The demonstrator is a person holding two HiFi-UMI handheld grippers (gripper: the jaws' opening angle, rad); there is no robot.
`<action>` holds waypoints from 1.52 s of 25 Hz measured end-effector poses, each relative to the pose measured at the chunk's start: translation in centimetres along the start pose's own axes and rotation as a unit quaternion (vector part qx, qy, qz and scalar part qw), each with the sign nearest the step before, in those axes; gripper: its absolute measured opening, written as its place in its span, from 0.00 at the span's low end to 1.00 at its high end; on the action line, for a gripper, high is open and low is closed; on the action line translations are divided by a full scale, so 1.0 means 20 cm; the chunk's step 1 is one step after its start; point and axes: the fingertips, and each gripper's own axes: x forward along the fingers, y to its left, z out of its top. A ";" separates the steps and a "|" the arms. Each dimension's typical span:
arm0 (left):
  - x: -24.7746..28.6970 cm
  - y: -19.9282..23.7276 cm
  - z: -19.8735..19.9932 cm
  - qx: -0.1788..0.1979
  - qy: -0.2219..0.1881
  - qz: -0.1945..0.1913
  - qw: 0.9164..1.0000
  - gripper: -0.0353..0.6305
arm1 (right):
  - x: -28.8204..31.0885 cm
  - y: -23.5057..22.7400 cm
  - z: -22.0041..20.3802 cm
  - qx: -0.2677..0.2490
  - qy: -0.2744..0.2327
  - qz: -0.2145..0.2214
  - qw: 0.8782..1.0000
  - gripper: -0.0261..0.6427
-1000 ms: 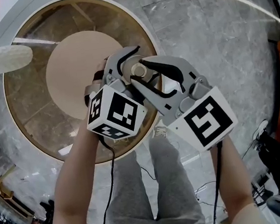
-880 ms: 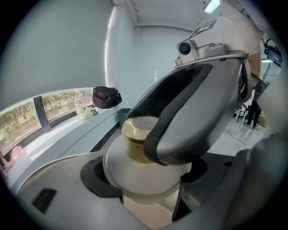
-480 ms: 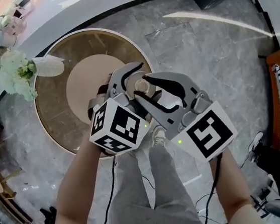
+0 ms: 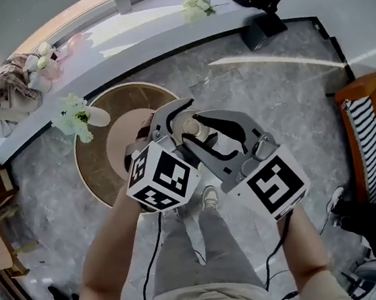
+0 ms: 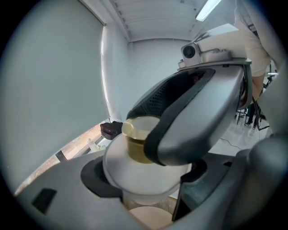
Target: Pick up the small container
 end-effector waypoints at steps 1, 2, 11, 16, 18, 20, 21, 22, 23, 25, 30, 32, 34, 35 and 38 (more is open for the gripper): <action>-0.05 0.00 0.07 0.008 -0.001 0.003 1.000 0.57 | -0.04 0.02 0.07 -0.006 -0.002 -0.001 1.000 0.23; -0.10 -0.01 0.13 0.013 -0.004 0.004 1.000 0.57 | -0.09 0.04 0.14 -0.013 -0.004 -0.003 1.000 0.23; -0.58 -0.09 0.61 0.017 -0.032 0.015 0.999 0.57 | -0.40 0.29 0.68 -0.062 -0.035 -0.004 0.997 0.23; -0.81 -0.17 0.80 0.025 -0.034 0.029 0.999 0.57 | -0.57 0.45 0.90 -0.086 -0.050 -0.002 0.995 0.23; -0.88 -0.18 0.87 0.036 -0.031 0.039 0.998 0.57 | -0.61 0.49 0.98 -0.096 -0.060 -0.003 0.994 0.23; -0.95 -0.18 0.93 0.043 -0.032 0.049 0.997 0.57 | -0.66 0.53 1.05 -0.106 -0.070 -0.004 0.992 0.23; -0.98 -0.19 0.95 0.043 -0.032 0.052 0.997 0.57 | -0.68 0.55 1.08 -0.107 -0.071 -0.003 0.992 0.23; -1.01 -0.21 0.96 0.042 -0.032 0.054 0.997 0.57 | -0.70 0.58 1.10 -0.108 -0.072 -0.002 0.992 0.23; -1.04 -0.23 0.97 0.041 -0.031 0.055 0.997 0.57 | -0.72 0.61 1.11 -0.109 -0.071 0.000 0.991 0.23; -1.08 -0.26 0.98 0.043 -0.029 0.057 0.997 0.57 | -0.74 0.66 1.13 -0.113 -0.072 0.003 0.991 0.23; -1.17 -0.33 0.99 0.046 -0.019 0.056 0.997 0.57 | -0.79 0.75 1.15 -0.108 -0.076 0.012 0.991 0.23; -1.18 -0.37 0.98 0.043 -0.018 0.054 0.997 0.57 | -0.80 0.78 1.13 -0.104 -0.075 0.016 0.992 0.23; -1.18 -0.41 0.96 0.036 -0.020 0.051 0.998 0.57 | -0.82 0.81 1.11 -0.101 -0.075 0.020 0.992 0.23; -1.19 -0.43 0.95 0.031 -0.021 0.050 0.998 0.57 | -0.83 0.83 1.09 -0.099 -0.075 0.021 0.992 0.23; -1.21 -0.49 0.90 0.022 -0.019 0.051 0.998 0.57 | -0.83 0.89 1.05 -0.088 -0.072 0.023 0.993 0.23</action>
